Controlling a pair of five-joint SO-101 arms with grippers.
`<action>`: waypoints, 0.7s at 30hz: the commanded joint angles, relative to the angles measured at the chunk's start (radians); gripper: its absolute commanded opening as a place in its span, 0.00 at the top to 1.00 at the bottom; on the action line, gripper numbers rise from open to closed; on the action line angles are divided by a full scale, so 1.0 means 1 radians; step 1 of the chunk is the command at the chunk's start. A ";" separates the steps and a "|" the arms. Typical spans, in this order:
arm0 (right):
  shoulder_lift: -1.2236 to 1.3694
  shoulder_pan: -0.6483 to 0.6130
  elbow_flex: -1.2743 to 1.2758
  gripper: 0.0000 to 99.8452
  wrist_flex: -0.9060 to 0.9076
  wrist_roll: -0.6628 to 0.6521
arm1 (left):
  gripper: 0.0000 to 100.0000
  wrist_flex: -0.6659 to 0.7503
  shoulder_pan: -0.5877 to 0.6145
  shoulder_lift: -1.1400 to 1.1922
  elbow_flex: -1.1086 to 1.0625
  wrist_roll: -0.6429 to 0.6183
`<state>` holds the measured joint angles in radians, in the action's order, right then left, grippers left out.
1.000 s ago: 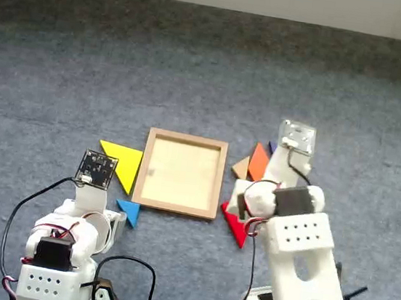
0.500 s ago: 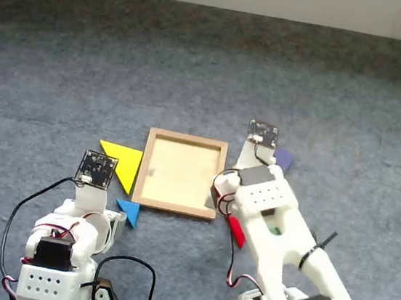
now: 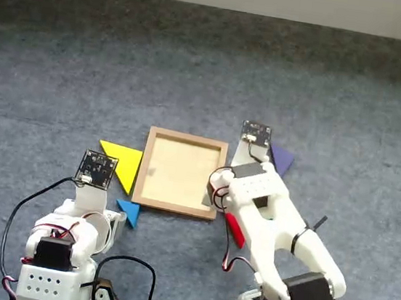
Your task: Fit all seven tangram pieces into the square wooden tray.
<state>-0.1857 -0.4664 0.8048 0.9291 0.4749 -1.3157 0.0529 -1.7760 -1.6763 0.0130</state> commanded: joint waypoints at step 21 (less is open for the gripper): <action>0.050 0.070 -0.045 0.69 -0.012 -0.018 | 0.80 -0.006 0.001 -0.039 -0.019 -0.011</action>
<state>-0.1258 -0.4127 0.7940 0.9260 0.4718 -1.3157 0.0529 -1.7760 -1.6763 0.0130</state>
